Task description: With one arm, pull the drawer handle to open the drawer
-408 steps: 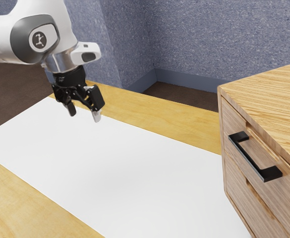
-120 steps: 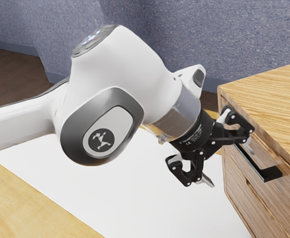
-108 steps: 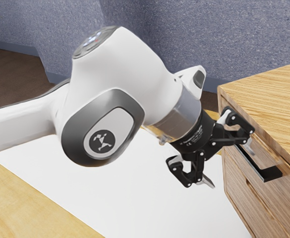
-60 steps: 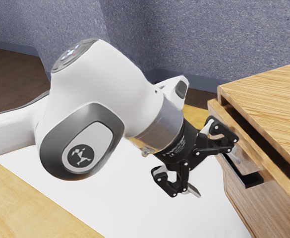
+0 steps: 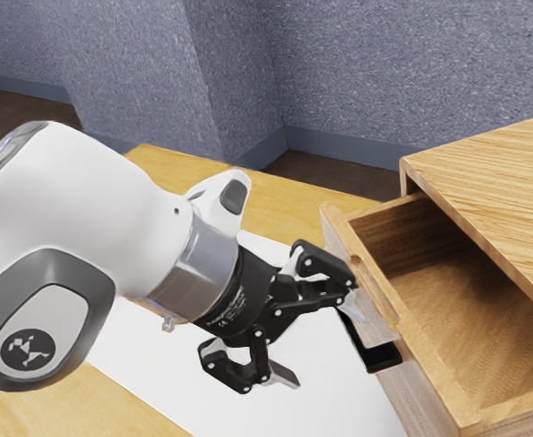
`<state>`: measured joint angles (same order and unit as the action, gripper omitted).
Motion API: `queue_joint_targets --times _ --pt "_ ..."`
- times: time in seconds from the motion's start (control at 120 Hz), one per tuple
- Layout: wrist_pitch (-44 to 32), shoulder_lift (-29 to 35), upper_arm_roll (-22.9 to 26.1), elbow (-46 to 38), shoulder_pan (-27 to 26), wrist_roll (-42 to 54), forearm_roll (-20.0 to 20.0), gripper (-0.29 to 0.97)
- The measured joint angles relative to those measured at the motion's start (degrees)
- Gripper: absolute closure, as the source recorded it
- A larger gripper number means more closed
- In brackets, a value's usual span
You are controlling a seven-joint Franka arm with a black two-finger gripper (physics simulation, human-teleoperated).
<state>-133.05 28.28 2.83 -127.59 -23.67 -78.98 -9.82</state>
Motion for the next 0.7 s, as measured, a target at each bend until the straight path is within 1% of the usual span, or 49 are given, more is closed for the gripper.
queue_joint_targets --times 0.192,0.375,0.567,0.6,0.65,0.7 --pt "-1.1 4.8 0.0 -5.0 0.1 -0.2 -0.1 0.0" --pt "-1.5 13.2 0.2 -11.7 0.7 -0.6 0.0 0.0" --pt "-1.1 19.9 0.2 -15.8 1.5 -0.9 -0.1 0.0" --pt "0.0 20.7 0.1 -14.8 1.7 -1.0 0.0 0.0" --pt "4.5 21.0 -0.2 -8.8 2.7 -1.0 0.6 0.0" --pt "11.5 17.8 -1.4 -0.3 3.8 -1.1 1.5 0.0"
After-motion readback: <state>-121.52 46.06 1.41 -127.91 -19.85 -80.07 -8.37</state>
